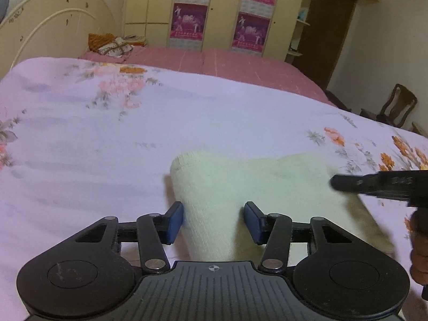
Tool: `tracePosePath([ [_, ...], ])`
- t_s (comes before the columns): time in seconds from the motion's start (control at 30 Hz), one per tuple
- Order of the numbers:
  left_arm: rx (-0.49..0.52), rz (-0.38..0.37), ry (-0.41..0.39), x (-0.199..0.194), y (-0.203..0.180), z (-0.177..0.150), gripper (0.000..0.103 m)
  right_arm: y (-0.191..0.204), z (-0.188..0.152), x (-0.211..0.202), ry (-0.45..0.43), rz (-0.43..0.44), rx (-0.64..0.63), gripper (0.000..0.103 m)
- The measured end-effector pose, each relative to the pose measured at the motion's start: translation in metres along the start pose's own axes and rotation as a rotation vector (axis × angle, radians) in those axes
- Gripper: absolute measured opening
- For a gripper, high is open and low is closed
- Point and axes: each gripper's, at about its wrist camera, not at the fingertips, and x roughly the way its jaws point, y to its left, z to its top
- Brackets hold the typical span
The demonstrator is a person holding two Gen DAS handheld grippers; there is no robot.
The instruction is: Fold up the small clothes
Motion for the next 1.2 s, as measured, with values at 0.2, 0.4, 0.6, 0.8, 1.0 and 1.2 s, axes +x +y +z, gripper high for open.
tracePosePath([
  [0.2,0.033,0.015,0.017,0.007,-0.005,0.0,0.055,-0.003,-0.014,0.003,-0.016,-0.083,-0.114,0.007],
  [0.4,0.071,-0.031,-0.053,-0.056,-0.009,-0.012,0.055,0.019,-0.008,-0.043,-0.049,-0.04,-0.192,0.022],
  [0.6,0.025,-0.023,-0.002,-0.056,-0.015,-0.059,0.057,0.056,-0.068,-0.065,0.01,-0.02,-0.446,0.02],
  [0.8,0.015,0.004,-0.049,-0.088,-0.027,-0.067,0.064,0.068,-0.091,-0.073,-0.037,-0.179,-0.556,0.022],
  [1.0,-0.006,0.009,0.022,-0.111,-0.034,-0.111,0.064,0.075,-0.114,-0.116,0.011,-0.113,-0.483,0.024],
  [1.2,-0.035,-0.011,0.041,-0.121,-0.036,-0.149,0.07,0.071,-0.154,-0.12,0.102,-0.171,-0.488,0.04],
])
